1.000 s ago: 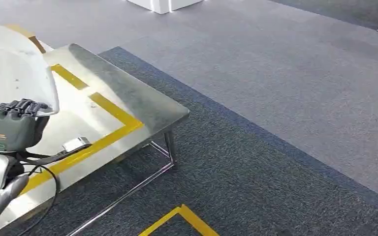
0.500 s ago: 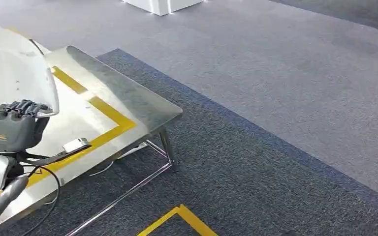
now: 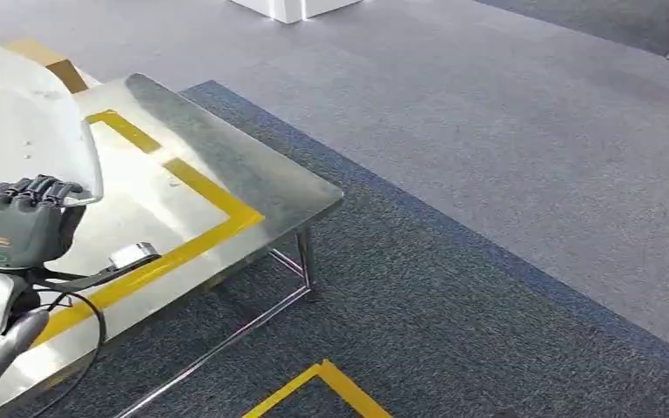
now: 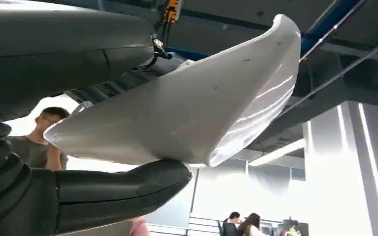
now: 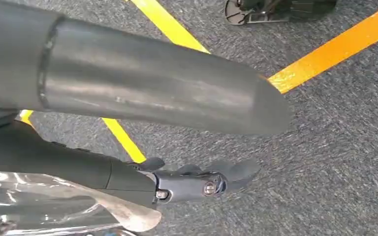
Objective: Take the parts from the cabinet and place them on the table.
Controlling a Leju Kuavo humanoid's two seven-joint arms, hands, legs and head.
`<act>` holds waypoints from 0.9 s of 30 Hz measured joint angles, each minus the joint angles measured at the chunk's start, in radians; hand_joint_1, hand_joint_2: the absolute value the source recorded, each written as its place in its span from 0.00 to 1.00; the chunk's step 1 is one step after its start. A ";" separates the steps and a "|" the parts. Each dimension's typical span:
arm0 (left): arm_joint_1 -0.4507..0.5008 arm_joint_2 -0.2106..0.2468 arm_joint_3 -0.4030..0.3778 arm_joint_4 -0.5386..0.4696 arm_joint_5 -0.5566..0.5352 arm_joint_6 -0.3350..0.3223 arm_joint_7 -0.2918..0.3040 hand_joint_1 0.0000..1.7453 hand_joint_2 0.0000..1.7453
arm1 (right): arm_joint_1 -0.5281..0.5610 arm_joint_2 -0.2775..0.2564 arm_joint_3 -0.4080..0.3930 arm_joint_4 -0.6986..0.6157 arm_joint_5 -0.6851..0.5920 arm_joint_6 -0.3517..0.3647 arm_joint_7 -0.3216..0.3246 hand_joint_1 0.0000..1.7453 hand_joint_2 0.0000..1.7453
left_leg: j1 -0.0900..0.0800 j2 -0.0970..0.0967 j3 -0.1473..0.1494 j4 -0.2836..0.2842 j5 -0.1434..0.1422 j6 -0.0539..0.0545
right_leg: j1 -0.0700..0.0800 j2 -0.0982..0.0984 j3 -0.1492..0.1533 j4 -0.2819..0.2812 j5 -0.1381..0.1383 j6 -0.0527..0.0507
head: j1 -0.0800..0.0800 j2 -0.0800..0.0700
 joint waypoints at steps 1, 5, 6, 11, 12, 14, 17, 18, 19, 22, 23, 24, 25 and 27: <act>-0.001 0.001 0.000 0.000 -0.004 -0.003 0.000 1.00 1.00 | -0.001 0.000 0.000 0.000 0.000 0.000 0.001 0.00 0.00 | -0.002 0.000 -0.001 0.001 0.000 0.003 | -0.001 0.000 0.000 -0.001 0.001 0.003 | 0.000 0.000; -0.006 0.007 0.000 0.000 -0.006 -0.004 0.004 1.00 1.00 | -0.004 0.000 0.001 0.000 0.003 -0.003 0.002 0.00 0.00 | 0.009 -0.006 0.004 -0.019 0.015 0.026 | 0.002 -0.002 -0.030 0.052 -0.042 0.011 | 0.003 0.000; -0.007 0.007 0.000 0.000 -0.007 -0.005 0.005 1.00 1.00 | -0.005 0.000 0.002 0.000 0.004 -0.003 0.002 0.00 0.00 | 0.009 -0.009 0.002 -0.019 0.016 0.028 | 0.002 -0.002 -0.062 0.120 -0.076 0.010 | 0.008 0.000; -0.006 0.006 -0.002 0.005 -0.015 -0.006 0.006 1.00 1.00 | -0.004 0.000 0.002 0.000 0.006 -0.003 0.006 0.00 0.00 | 0.007 -0.043 0.000 -0.017 0.017 0.026 | 0.002 0.000 -0.134 0.245 -0.076 0.002 | 0.009 0.000; -0.007 0.006 -0.002 0.005 -0.015 -0.006 0.007 1.00 1.00 | -0.004 0.000 0.002 0.000 0.007 -0.003 0.006 0.00 0.00 | 0.007 -0.053 0.000 -0.015 0.017 0.024 | 0.002 0.011 -0.090 0.153 -0.026 -0.004 | 0.008 0.000; -0.010 0.005 -0.003 0.005 -0.016 -0.006 0.007 1.00 1.00 | -0.004 0.000 0.002 0.000 0.008 -0.003 0.006 0.00 0.00 | 0.005 -0.061 -0.001 -0.012 0.014 0.014 | 0.002 0.043 -0.030 0.027 -0.003 -0.012 | 0.007 0.000; -0.009 0.009 -0.003 0.006 -0.016 -0.008 0.009 1.00 1.00 | -0.008 0.000 -0.001 0.001 -0.009 -0.002 -0.002 0.00 0.00 | 0.009 -0.076 -0.014 -0.001 0.016 0.005 | 0.004 0.036 -0.017 0.007 0.003 -0.008 | 0.008 0.000; -0.009 0.009 -0.003 0.006 -0.016 -0.008 0.009 1.00 1.00 | -0.008 0.000 -0.002 0.002 -0.012 0.000 -0.005 0.00 0.00 | 0.010 -0.076 -0.013 -0.005 0.020 0.011 | 0.005 0.037 -0.017 0.008 0.004 -0.007 | 0.007 0.000; -0.009 0.010 -0.003 0.007 -0.016 -0.008 0.009 1.00 1.00 | -0.008 0.000 -0.002 0.002 -0.014 0.000 -0.005 0.00 0.00 | 0.010 -0.075 -0.012 -0.007 0.020 0.010 | 0.007 0.037 -0.017 0.009 0.004 -0.007 | 0.007 0.000; -0.010 0.012 -0.003 0.007 -0.016 -0.008 0.010 1.00 1.00 | -0.007 0.000 -0.004 0.002 -0.014 0.000 -0.006 0.00 0.00 | 0.014 -0.073 -0.008 -0.013 0.021 0.008 | 0.011 0.039 -0.017 0.009 0.003 -0.016 | 0.007 0.000; -0.011 0.013 -0.003 0.007 -0.016 -0.008 0.011 1.00 1.00 | -0.007 0.000 -0.004 0.002 -0.014 0.000 -0.006 0.00 0.00 | 0.014 -0.072 -0.008 -0.013 0.021 0.008 | 0.011 0.039 -0.018 0.009 0.003 -0.017 | 0.006 0.000; -0.011 0.013 -0.003 0.007 -0.016 -0.008 0.011 1.00 1.00 | -0.007 0.000 -0.004 0.002 -0.013 0.000 -0.006 0.00 0.00 | 0.014 -0.072 -0.008 -0.015 0.022 0.007 | 0.012 0.039 -0.018 0.009 0.003 -0.018 | 0.007 0.000; -0.011 0.013 -0.003 0.007 -0.016 -0.008 0.011 1.00 1.00 | -0.007 0.000 -0.004 0.002 -0.012 0.000 -0.006 0.00 0.00 | 0.015 -0.072 -0.007 -0.016 0.023 0.002 | 0.012 0.039 -0.018 0.009 0.004 -0.019 | 0.007 0.000; -0.011 0.013 -0.003 0.007 -0.016 -0.008 0.011 1.00 1.00 | -0.007 0.000 -0.004 0.002 -0.011 0.000 -0.006 0.00 0.00 | 0.016 -0.072 -0.008 -0.018 0.023 -0.004 | 0.012 0.039 -0.019 0.010 0.003 -0.020 | 0.007 0.000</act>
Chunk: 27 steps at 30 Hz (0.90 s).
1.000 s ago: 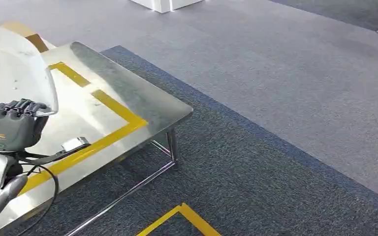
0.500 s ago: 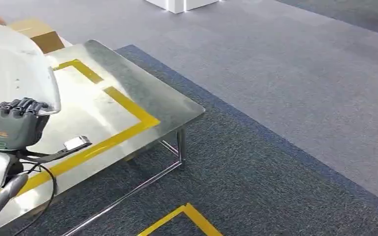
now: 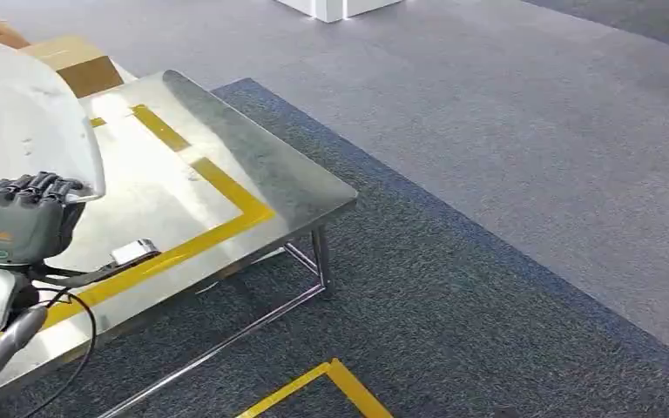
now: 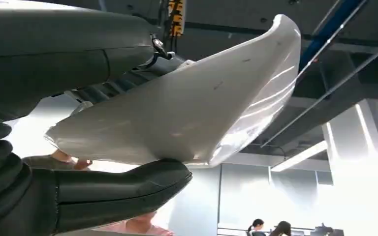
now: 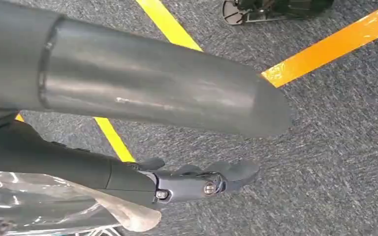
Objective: Take the parts from the cabinet and place them on the table.
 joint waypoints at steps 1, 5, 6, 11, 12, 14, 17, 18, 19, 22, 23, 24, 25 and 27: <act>0.000 0.000 0.000 0.000 0.000 0.000 0.000 1.00 1.00 | 0.000 0.000 0.000 0.000 0.001 0.000 0.000 0.00 0.00 | 0.000 0.000 0.000 0.000 0.001 -0.005 | 0.000 0.000 0.000 0.000 0.000 -0.001 | 0.000 0.000; 0.000 0.001 0.000 0.000 0.000 -0.002 0.000 1.00 1.00 | 0.000 0.000 0.000 0.001 0.021 -0.002 0.005 0.00 0.00 | 0.001 0.000 -0.001 0.000 0.000 -0.009 | 0.000 0.000 0.000 0.001 0.000 -0.001 | 0.000 0.000; 0.000 0.001 0.000 0.000 0.000 -0.002 0.000 1.00 1.00 | -0.001 0.000 0.001 0.002 0.029 -0.003 0.006 0.00 0.00 | 0.001 0.000 -0.001 0.000 0.000 -0.009 | 0.000 0.000 0.000 0.001 0.000 -0.001 | 0.000 0.000; 0.000 0.000 0.000 0.000 0.000 -0.003 0.000 1.00 1.00 | -0.002 0.000 0.002 0.005 0.036 -0.005 0.008 0.00 0.00 | -0.002 0.000 -0.001 0.001 0.000 -0.009 | -0.003 0.000 0.001 0.000 0.000 -0.001 | 0.000 0.000; 0.000 0.000 0.000 0.000 0.000 -0.003 0.000 1.00 1.00 | -0.002 0.000 0.002 0.005 0.037 -0.005 0.008 0.00 0.00 | -0.002 0.000 -0.001 0.001 0.000 -0.009 | -0.003 0.000 0.001 0.000 0.000 -0.001 | 0.000 0.000; 0.000 0.000 0.000 0.000 0.000 -0.003 0.000 1.00 1.00 | -0.002 0.000 0.003 0.005 0.037 -0.005 0.008 0.00 0.00 | -0.003 0.000 -0.001 0.002 0.000 -0.009 | -0.004 0.000 0.001 0.000 0.000 -0.001 | 0.000 0.000; -0.001 0.000 0.000 0.000 0.000 -0.003 0.000 1.00 1.00 | -0.002 0.000 0.004 0.005 0.037 -0.005 0.008 0.00 0.00 | -0.003 0.000 -0.002 0.003 0.000 -0.009 | -0.004 0.000 0.001 0.000 0.000 -0.001 | 0.000 0.000; -0.001 0.000 0.000 0.000 0.000 -0.003 0.000 1.00 1.00 | -0.002 0.000 0.004 0.005 0.037 -0.005 0.008 0.00 0.00 | -0.003 0.000 -0.002 0.004 -0.001 -0.008 | -0.005 0.000 0.001 -0.001 0.001 0.000 | 0.000 0.000; -0.001 0.002 0.000 0.000 0.000 -0.003 0.000 1.00 1.00 | -0.003 0.001 0.004 0.005 0.040 -0.005 0.009 0.00 0.00 | -0.008 -0.001 -0.004 0.010 -0.003 0.006 | -0.011 -0.003 0.003 -0.010 0.006 0.012 | -0.001 0.000; -0.005 0.005 0.000 0.000 0.000 -0.003 0.000 1.00 1.00 | -0.004 0.001 0.005 0.005 0.048 -0.009 0.013 0.00 0.00 | -0.002 -0.001 0.014 -0.031 0.016 0.020 | -0.004 -0.005 0.012 -0.022 0.009 0.018 | 0.000 0.000; -0.006 0.003 0.000 0.000 0.000 -0.004 0.000 1.00 1.00 | -0.005 0.000 0.005 0.005 0.051 -0.013 0.013 0.00 0.00 | 0.002 0.001 0.025 -0.047 0.024 0.018 | -0.005 -0.015 0.000 -0.008 -0.004 0.016 | 0.002 0.000; -0.011 0.003 0.000 0.000 0.000 -0.004 0.001 1.00 1.00 | -0.008 0.000 0.006 0.005 0.052 -0.015 0.014 0.00 0.00 | 0.005 0.000 0.027 -0.053 0.027 0.022 | -0.003 -0.021 -0.021 0.041 -0.040 0.018 | 0.002 0.000; -0.012 0.002 0.000 0.000 0.000 -0.004 0.001 1.00 1.00 | -0.011 0.000 0.006 0.005 0.051 -0.015 0.015 0.00 0.00 | 0.007 -0.002 0.024 -0.052 0.028 0.022 | -0.005 -0.025 -0.058 0.121 -0.080 0.021 | 0.005 0.000; -0.010 -0.001 -0.001 0.004 0.000 -0.005 0.001 1.00 1.00 | -0.011 -0.001 0.006 0.005 0.052 -0.016 0.016 0.00 0.00 | 0.008 -0.005 0.022 -0.050 0.027 0.021 | -0.010 -0.029 -0.132 0.268 -0.135 0.030 | 0.003 0.000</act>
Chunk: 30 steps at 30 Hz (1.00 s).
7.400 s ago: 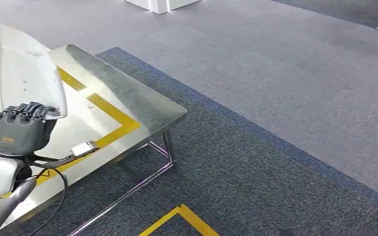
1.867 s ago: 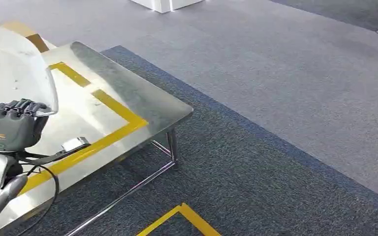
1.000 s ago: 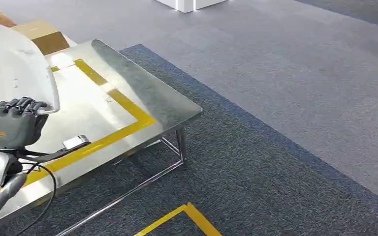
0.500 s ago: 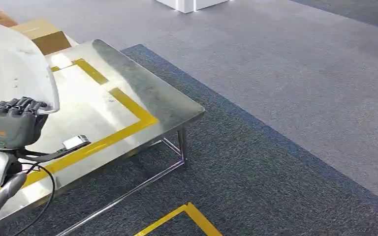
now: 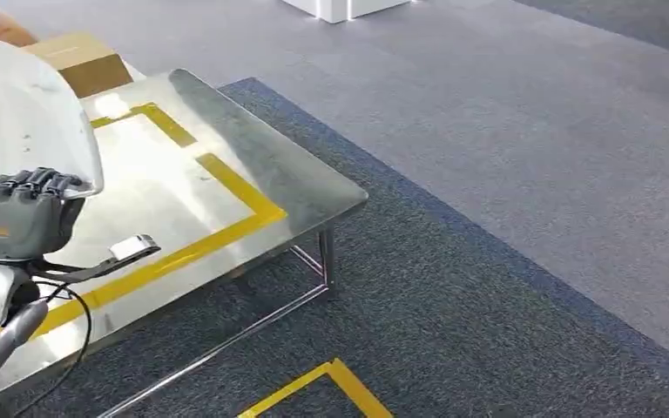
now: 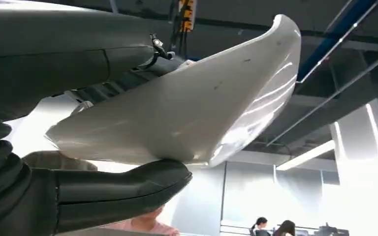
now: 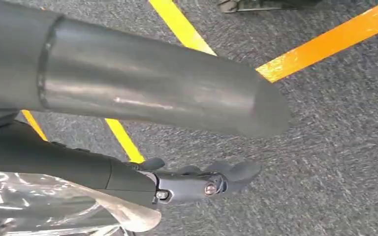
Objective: Take the parts from the cabinet and place them on the table.
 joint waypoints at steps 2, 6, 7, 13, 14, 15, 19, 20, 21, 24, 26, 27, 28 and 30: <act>0.002 -0.002 -0.002 0.003 -0.001 0.000 0.000 1.00 1.00 | 0.002 0.000 0.001 0.000 0.000 0.000 0.000 0.00 0.00 | 0.006 -0.013 -0.001 0.005 -0.003 -0.008 | -0.006 0.000 0.005 -0.015 0.033 0.009 | 0.000 0.000; -0.001 -0.003 0.000 0.006 -0.001 0.000 0.001 1.00 1.00 | 0.002 0.002 0.002 0.003 0.000 0.001 0.003 0.00 0.00 | 0.015 -0.046 -0.025 0.056 -0.030 -0.051 | -0.027 0.105 0.149 -0.260 0.112 0.026 | 0.008 0.000; 0.000 -0.005 -0.001 0.006 -0.001 0.000 0.002 1.00 1.00 | 0.002 0.002 0.002 0.003 0.001 0.001 0.003 0.00 0.00 | 0.016 -0.056 -0.032 0.060 -0.027 -0.055 | -0.028 0.080 0.139 -0.250 0.115 0.003 | 0.003 0.000; 0.003 0.011 0.003 0.009 -0.002 0.002 0.002 1.00 1.00 | 0.010 0.005 0.000 0.007 -0.002 -0.002 0.005 0.00 0.00 | 0.014 0.053 -0.100 0.185 -0.092 -0.072 | -0.016 -0.005 0.141 -0.248 0.115 -0.042 | -0.014 0.000; 0.004 0.009 0.003 0.009 -0.002 0.002 0.002 1.00 1.00 | 0.013 0.006 0.000 0.009 -0.004 -0.002 0.005 0.00 0.00 | 0.014 0.072 -0.142 0.273 -0.130 -0.074 | -0.011 -0.023 0.141 -0.248 0.113 -0.045 | -0.012 0.000; 0.007 0.008 0.003 0.009 -0.002 0.002 0.002 1.00 1.00 | 0.017 0.006 0.000 0.010 -0.005 -0.002 0.005 0.00 0.00 | 0.014 0.078 -0.178 0.347 -0.156 -0.073 | -0.007 -0.042 0.141 -0.247 0.110 -0.048 | -0.013 0.000; 0.011 0.008 0.003 0.009 -0.002 0.002 0.002 1.00 1.00 | 0.019 0.006 0.000 0.010 -0.006 -0.002 0.005 0.00 0.00 | 0.014 0.079 -0.182 0.358 -0.133 -0.069 | -0.001 -0.073 0.144 -0.247 0.107 -0.051 | -0.013 0.000; 0.011 0.008 0.003 0.009 -0.002 0.002 0.002 1.00 1.00 | 0.019 0.006 0.000 0.010 -0.006 -0.002 0.005 0.00 0.00 | 0.014 0.079 -0.182 0.358 -0.133 -0.069 | -0.001 -0.073 0.144 -0.247 0.107 -0.051 | -0.013 0.000; 0.011 0.008 0.003 0.009 -0.002 0.002 0.002 1.00 1.00 | 0.019 0.006 0.000 0.010 -0.006 -0.002 0.005 0.00 0.00 | 0.014 0.079 -0.181 0.355 -0.131 -0.068 | -0.001 -0.074 0.144 -0.247 0.107 -0.051 | -0.013 0.000; 0.006 0.010 0.007 0.009 -0.002 0.002 0.002 1.00 1.00 | 0.008 0.010 0.000 0.011 -0.006 -0.001 0.002 0.00 0.00 | -0.018 0.159 -0.040 0.075 -0.034 -0.032 | 0.011 -0.128 0.155 -0.248 0.094 -0.041 | -0.014 0.000; 0.010 0.014 0.009 0.009 -0.002 0.002 0.002 1.00 1.00 | 0.005 0.011 0.000 0.011 -0.007 -0.001 0.003 0.00 0.00 | -0.020 0.124 -0.047 0.071 -0.032 -0.026 | 0.011 -0.165 0.165 -0.255 0.091 -0.024 | -0.013 0.000; 0.012 0.015 0.010 0.009 -0.002 0.003 0.002 1.00 1.00 | 0.001 0.011 0.000 0.011 -0.007 -0.001 0.002 0.00 0.00 | -0.007 0.116 -0.037 0.056 -0.024 -0.022 | 0.005 -0.134 0.157 -0.249 0.079 -0.015 | -0.012 0.000; 0.008 0.015 0.013 0.009 -0.002 0.003 0.002 1.00 1.00 | 0.002 0.010 0.000 0.011 -0.007 -0.002 0.001 0.00 0.00 | -0.007 0.107 -0.035 0.053 -0.022 -0.017 | 0.003 -0.073 0.146 -0.220 0.061 -0.014 | -0.008 0.000; 0.006 0.009 0.015 0.009 -0.002 0.002 0.002 1.00 1.00 | 0.003 0.011 0.000 0.012 -0.007 -0.002 0.000 0.00 0.00 | -0.006 0.087 -0.037 0.053 -0.022 -0.011 | 0.003 -0.021 0.069 -0.069 -0.009 -0.013 | -0.004 0.000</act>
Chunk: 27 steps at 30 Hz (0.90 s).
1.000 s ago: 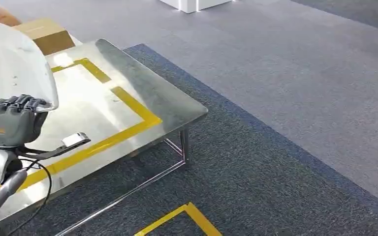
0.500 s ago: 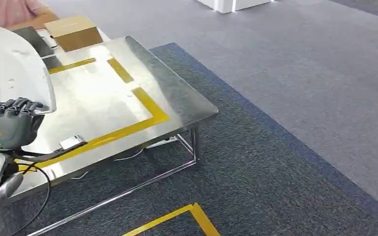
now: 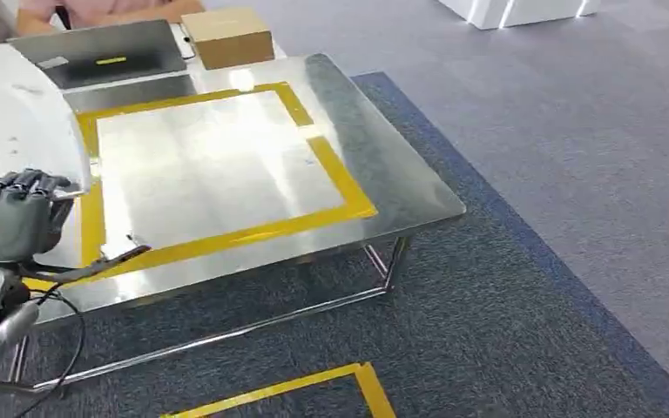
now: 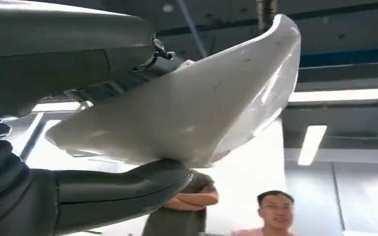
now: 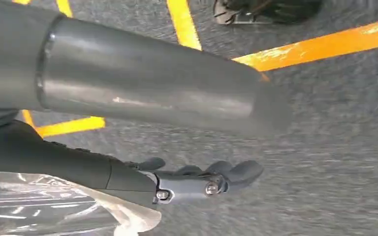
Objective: Take the parts from the cabinet and place them on the table.
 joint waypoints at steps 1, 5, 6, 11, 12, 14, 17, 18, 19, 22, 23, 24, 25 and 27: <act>0.003 -0.002 0.000 0.000 0.000 0.000 0.000 1.00 1.00 | 0.003 0.000 0.000 0.002 0.000 0.000 0.000 0.00 0.00 | -0.001 -0.012 0.000 0.000 -0.001 0.001 | 0.000 0.006 -0.046 0.081 -0.028 0.002 | -0.002 0.000; 0.007 -0.003 0.003 0.000 0.000 0.000 0.000 1.00 1.00 | 0.010 0.000 0.000 0.005 0.001 -0.001 0.000 0.00 0.00 | -0.001 -0.064 0.004 0.005 -0.004 -0.001 | 0.001 0.012 -0.031 -0.019 0.093 -0.001 | -0.001 0.000; 0.007 -0.003 0.005 0.000 0.000 0.000 -0.001 1.00 1.00 | 0.009 0.000 0.000 0.005 0.001 -0.001 0.000 0.00 0.00 | 0.000 -0.074 0.006 0.008 -0.007 -0.005 | -0.001 0.029 0.011 -0.113 0.142 -0.004 | -0.001 0.000; 0.013 0.002 0.008 0.000 0.002 0.000 -0.002 1.00 1.00 | 0.008 0.000 0.000 0.006 0.001 -0.001 0.000 0.00 0.00 | 0.006 -0.120 -0.010 0.010 -0.001 -0.031 | 0.000 0.054 0.053 -0.178 0.133 -0.022 | -0.002 0.000; 0.015 0.007 0.008 0.000 0.002 0.000 -0.003 1.00 1.00 | 0.007 0.001 0.000 0.006 0.002 -0.001 0.000 0.00 0.00 | 0.006 -0.116 -0.012 0.015 -0.008 -0.035 | -0.011 0.043 0.058 -0.190 0.139 -0.032 | -0.001 0.000; 0.011 0.011 0.010 0.000 0.002 0.000 -0.002 1.00 1.00 | 0.006 0.000 -0.001 0.006 0.002 -0.003 -0.001 0.00 0.00 | 0.003 -0.031 -0.043 0.086 -0.053 -0.048 | -0.008 0.024 0.067 -0.196 0.137 -0.042 | -0.013 0.000; 0.016 0.010 0.009 0.000 0.002 0.000 -0.002 1.00 1.00 | 0.009 0.000 -0.001 0.006 0.002 -0.002 -0.001 0.00 0.00 | 0.013 -0.011 -0.159 0.322 -0.144 -0.061 | -0.008 -0.009 0.073 -0.195 0.131 -0.047 | -0.012 0.000; 0.017 0.010 0.009 0.000 0.002 0.000 -0.002 1.00 1.00 | 0.009 0.000 -0.001 0.006 0.002 -0.002 -0.001 0.00 0.00 | 0.017 -0.011 -0.169 0.335 -0.136 -0.064 | -0.009 -0.019 0.074 -0.195 0.128 -0.046 | -0.013 0.000; 0.017 0.010 0.009 0.000 0.002 0.000 -0.002 1.00 1.00 | 0.009 0.000 -0.001 0.006 0.002 -0.002 -0.001 0.00 0.00 | 0.020 -0.009 -0.155 0.306 -0.107 -0.066 | -0.011 -0.029 0.078 -0.194 0.125 -0.043 | -0.012 0.000; 0.016 0.011 0.010 0.000 0.002 0.000 -0.002 1.00 1.00 | 0.007 0.000 -0.002 0.006 0.002 -0.002 -0.001 0.00 0.00 | 0.023 0.034 -0.023 0.041 0.023 -0.069 | -0.016 -0.055 0.098 -0.194 0.111 -0.026 | -0.013 0.000; 0.013 0.010 0.009 0.001 0.002 -0.001 -0.002 1.00 1.00 | 0.006 -0.001 -0.001 0.006 0.002 -0.002 -0.001 0.00 0.00 | 0.007 0.060 -0.009 0.021 -0.001 -0.069 | -0.006 -0.062 0.099 -0.193 0.106 -0.018 | -0.015 0.000; 0.011 0.010 0.010 0.000 0.002 0.000 -0.002 1.00 1.00 | 0.005 -0.001 -0.001 0.006 0.002 -0.001 -0.002 0.00 0.00 | 0.009 0.052 -0.013 0.019 0.000 -0.056 | -0.005 -0.067 0.098 -0.194 0.104 -0.012 | -0.016 0.000; 0.014 0.010 0.010 0.001 0.002 -0.001 -0.002 1.00 1.00 | 0.004 -0.001 -0.001 0.006 0.002 0.000 -0.002 0.00 0.00 | 0.007 0.044 -0.016 0.019 -0.001 -0.052 | -0.004 -0.076 0.101 -0.197 0.103 -0.008 | -0.010 0.000; 0.016 0.012 0.011 0.000 0.002 -0.001 -0.002 1.00 1.00 | 0.001 -0.001 -0.001 0.006 0.003 0.000 -0.001 0.00 0.00 | 0.006 0.024 -0.018 0.016 -0.002 -0.036 | -0.006 -0.096 0.113 -0.205 0.100 0.006 | -0.010 0.000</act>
